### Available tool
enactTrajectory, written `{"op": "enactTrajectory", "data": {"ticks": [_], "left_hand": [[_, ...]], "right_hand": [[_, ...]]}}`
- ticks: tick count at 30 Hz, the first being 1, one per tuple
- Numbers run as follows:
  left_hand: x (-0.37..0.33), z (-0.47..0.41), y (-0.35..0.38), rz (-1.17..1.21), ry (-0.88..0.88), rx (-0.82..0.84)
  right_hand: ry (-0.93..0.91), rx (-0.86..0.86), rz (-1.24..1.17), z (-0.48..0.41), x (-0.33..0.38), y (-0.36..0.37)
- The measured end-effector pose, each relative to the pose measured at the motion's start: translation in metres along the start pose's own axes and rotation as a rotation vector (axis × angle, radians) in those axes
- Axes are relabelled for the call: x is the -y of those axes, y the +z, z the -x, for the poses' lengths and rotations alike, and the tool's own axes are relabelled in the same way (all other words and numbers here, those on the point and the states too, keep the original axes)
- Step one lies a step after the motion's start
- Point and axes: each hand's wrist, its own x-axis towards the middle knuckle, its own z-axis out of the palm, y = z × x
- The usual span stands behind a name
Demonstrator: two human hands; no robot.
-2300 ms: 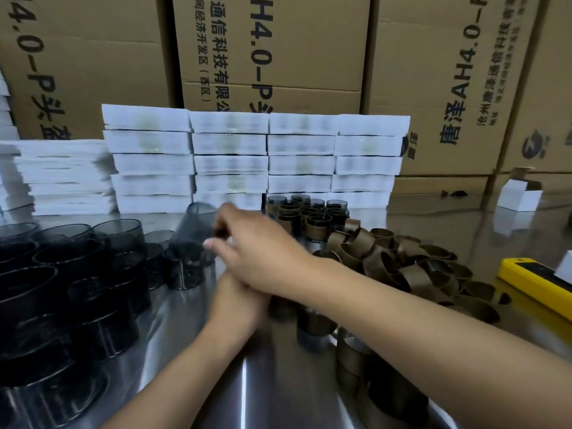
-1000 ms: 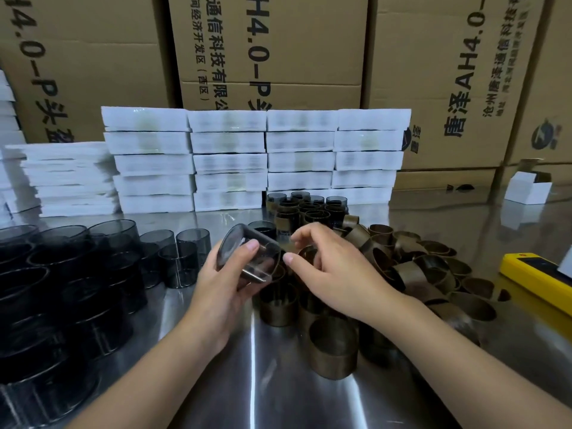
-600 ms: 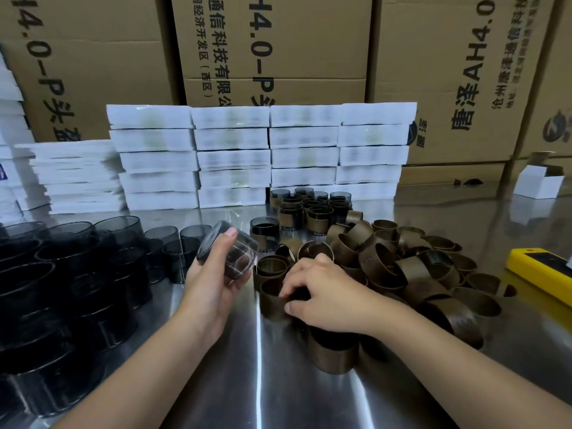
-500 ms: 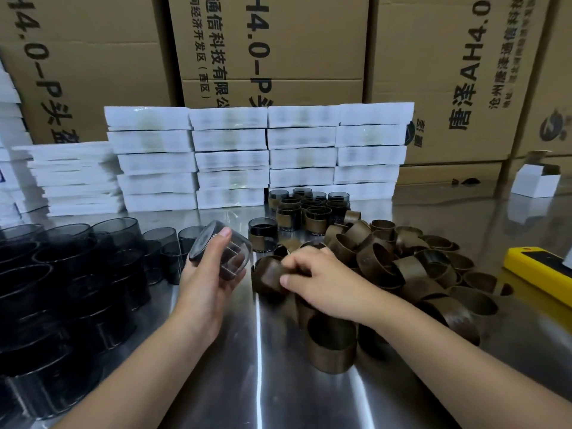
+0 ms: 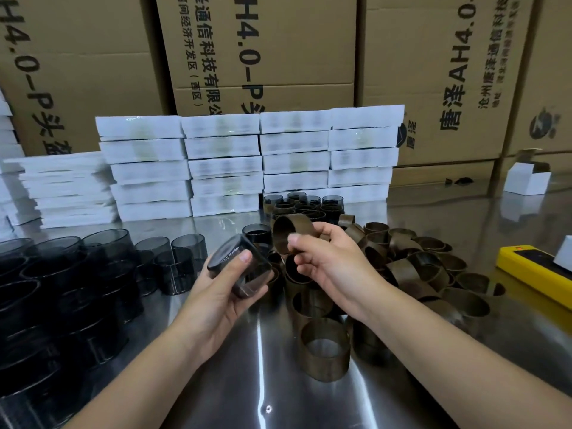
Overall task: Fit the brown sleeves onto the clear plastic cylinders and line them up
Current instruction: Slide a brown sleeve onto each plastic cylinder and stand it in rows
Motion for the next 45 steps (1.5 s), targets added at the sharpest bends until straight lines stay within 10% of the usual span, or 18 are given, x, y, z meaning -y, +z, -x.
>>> {"op": "enactTrajectory", "data": {"ticks": [45], "left_hand": [[0.003, 0.007, 0.006, -0.175, 0.050, 0.201]], "right_hand": [[-0.008, 0.064, 0.329, 0.012, -0.011, 0.010]]}}
